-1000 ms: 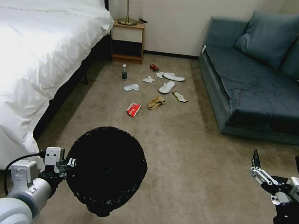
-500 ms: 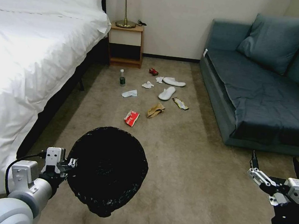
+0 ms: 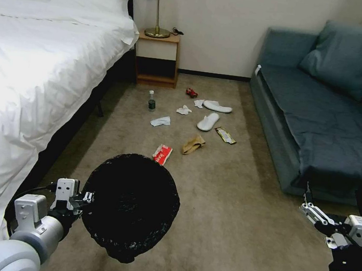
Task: Pick up the trash bin, then pick up the garbage on the floor and place it into the trash bin.
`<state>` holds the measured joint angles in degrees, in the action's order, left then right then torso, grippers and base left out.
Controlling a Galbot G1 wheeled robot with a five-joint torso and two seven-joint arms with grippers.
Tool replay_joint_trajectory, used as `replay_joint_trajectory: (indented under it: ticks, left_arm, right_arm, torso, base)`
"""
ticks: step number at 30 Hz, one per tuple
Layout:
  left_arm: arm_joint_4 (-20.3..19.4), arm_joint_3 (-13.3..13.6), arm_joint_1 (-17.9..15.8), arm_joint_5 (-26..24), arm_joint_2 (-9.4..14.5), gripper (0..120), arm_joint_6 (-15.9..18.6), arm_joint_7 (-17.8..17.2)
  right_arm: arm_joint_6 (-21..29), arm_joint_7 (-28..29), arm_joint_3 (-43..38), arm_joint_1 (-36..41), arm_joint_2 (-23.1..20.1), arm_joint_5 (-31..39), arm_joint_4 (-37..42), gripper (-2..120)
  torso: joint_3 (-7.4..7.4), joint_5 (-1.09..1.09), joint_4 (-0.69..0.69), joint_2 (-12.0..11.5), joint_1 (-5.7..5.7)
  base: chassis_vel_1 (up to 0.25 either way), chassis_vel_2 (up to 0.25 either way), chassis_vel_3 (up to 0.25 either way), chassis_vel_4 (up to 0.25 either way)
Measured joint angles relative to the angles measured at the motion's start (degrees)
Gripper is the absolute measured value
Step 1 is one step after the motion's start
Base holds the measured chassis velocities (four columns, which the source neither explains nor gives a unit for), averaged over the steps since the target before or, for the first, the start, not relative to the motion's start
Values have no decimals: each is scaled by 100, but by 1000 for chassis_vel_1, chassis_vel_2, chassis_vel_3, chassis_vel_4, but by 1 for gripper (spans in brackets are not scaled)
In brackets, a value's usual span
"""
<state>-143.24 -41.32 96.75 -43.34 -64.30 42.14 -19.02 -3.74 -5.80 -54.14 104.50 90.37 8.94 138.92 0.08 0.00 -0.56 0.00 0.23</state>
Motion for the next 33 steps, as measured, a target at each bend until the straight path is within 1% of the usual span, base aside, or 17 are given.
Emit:
replay_joint_trajectory:
  ticks: [5,7,10,12,14,18,31,33]
  left_arm:
    - [0,2,5,28,2,2,0,21]
    - [0,3,1,38,9,2,0,41]
    - [0,2,-5,38,11,2,0,50]
    - [0,2,-6,39,9,2,0,55]
    - [0,9,-5,48,3,2,0,57]
    - [0,21,-2,60,-2,2,0,60]
    - [0,54,40,169,-19,2,0,122]
    - [1,57,40,196,-21,2,0,145]
  right_arm:
    - [-17,0,-1,7,9,1,-1,100]
    - [-17,0,-4,3,8,7,-1,100]
    - [-17,0,-4,-2,9,8,-2,100]
    - [-17,0,-5,-2,10,8,-2,100]
    - [-18,0,-4,-2,18,8,-2,100]
    - [-20,0,-4,1,20,8,0,100]
    - [-77,1,0,49,39,1,24,100]
    - [-79,1,3,54,34,-1,37,100]
  torso:
    - [0,1,0,1,0]
    - [0,-2,0,0,0]
    - [0,1,-1,1,0]
    - [0,-1,-1,1,-1]
    - [0,2,0,0,0]
    - [0,-2,0,0,0]
    - [0,1,0,0,0]
    - [0,-2,0,0,0]
  base:
    - [-127,203,196,-157]
    - [-130,203,209,-139]
    - [-136,200,203,-137]
    - [-146,198,214,-136]
    - [-122,226,213,-120]
    - [-113,235,232,-123]
    - [-118,236,238,-114]
    - [-119,232,211,-143]
